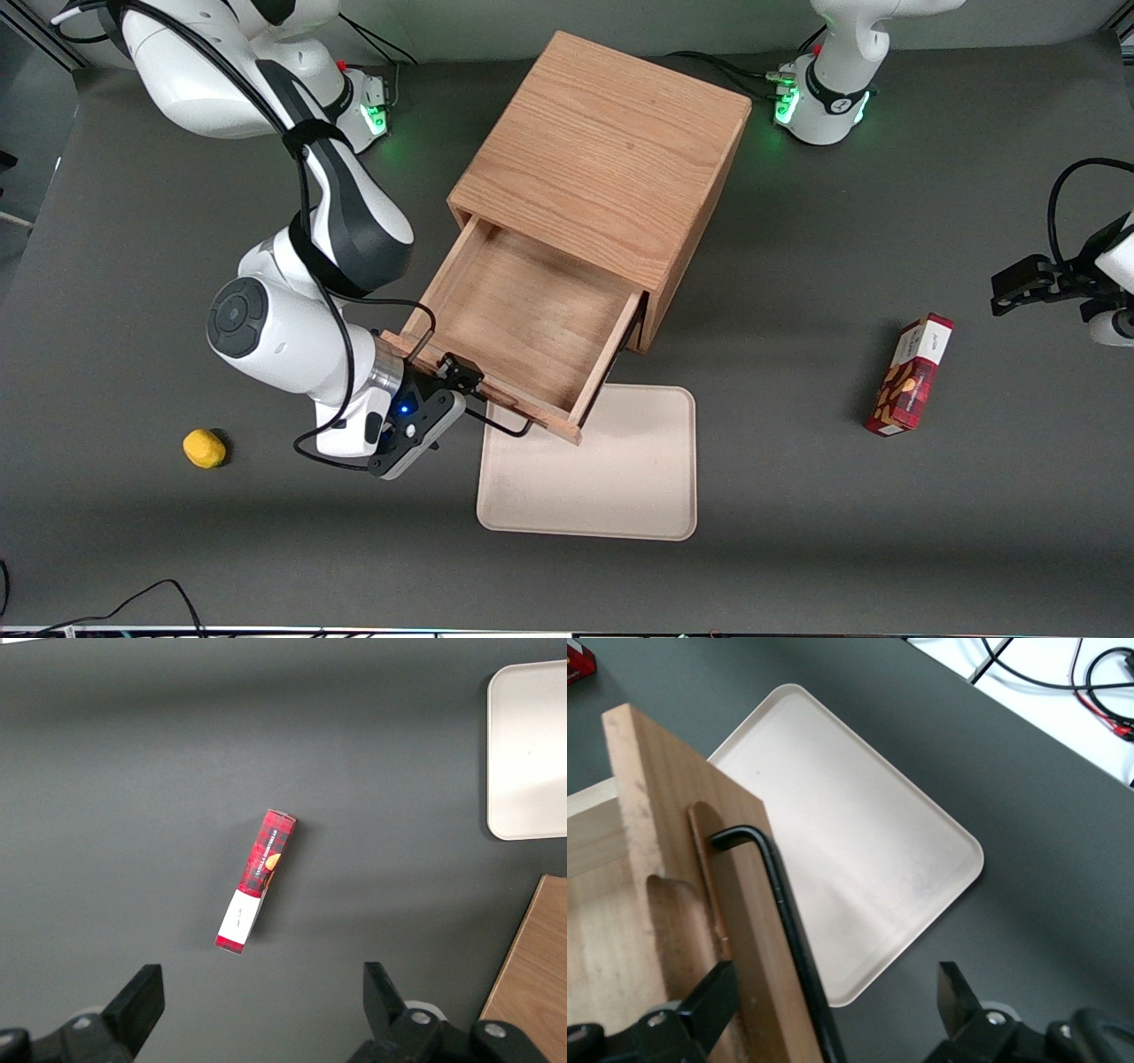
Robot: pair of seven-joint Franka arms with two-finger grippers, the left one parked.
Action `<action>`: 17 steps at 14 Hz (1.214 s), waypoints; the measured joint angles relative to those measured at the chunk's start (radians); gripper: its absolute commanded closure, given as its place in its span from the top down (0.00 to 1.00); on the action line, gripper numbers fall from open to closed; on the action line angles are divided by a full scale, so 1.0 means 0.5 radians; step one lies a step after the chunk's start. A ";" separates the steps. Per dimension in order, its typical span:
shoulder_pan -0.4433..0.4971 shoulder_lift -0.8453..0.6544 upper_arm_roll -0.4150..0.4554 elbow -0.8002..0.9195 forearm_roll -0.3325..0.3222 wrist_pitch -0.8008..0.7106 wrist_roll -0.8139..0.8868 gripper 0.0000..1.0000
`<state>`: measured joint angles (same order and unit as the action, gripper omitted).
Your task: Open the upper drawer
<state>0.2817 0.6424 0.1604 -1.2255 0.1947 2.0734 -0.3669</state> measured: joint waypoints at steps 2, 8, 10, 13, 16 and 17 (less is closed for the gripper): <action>-0.002 -0.008 -0.011 0.020 0.001 -0.072 0.003 1.00; -0.126 -0.275 -0.030 0.044 -0.003 -0.439 0.185 1.00; -0.191 -0.388 -0.042 0.043 -0.008 -0.617 0.218 1.00; -0.223 -0.530 -0.166 0.025 -0.112 -0.803 0.242 1.00; -0.234 -0.690 -0.221 -0.120 -0.402 -0.823 0.279 1.00; -0.233 -0.733 -0.250 -0.174 -0.441 -0.823 0.291 1.00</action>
<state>0.1651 0.2757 0.0353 -1.3125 -0.0256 1.6618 -0.2216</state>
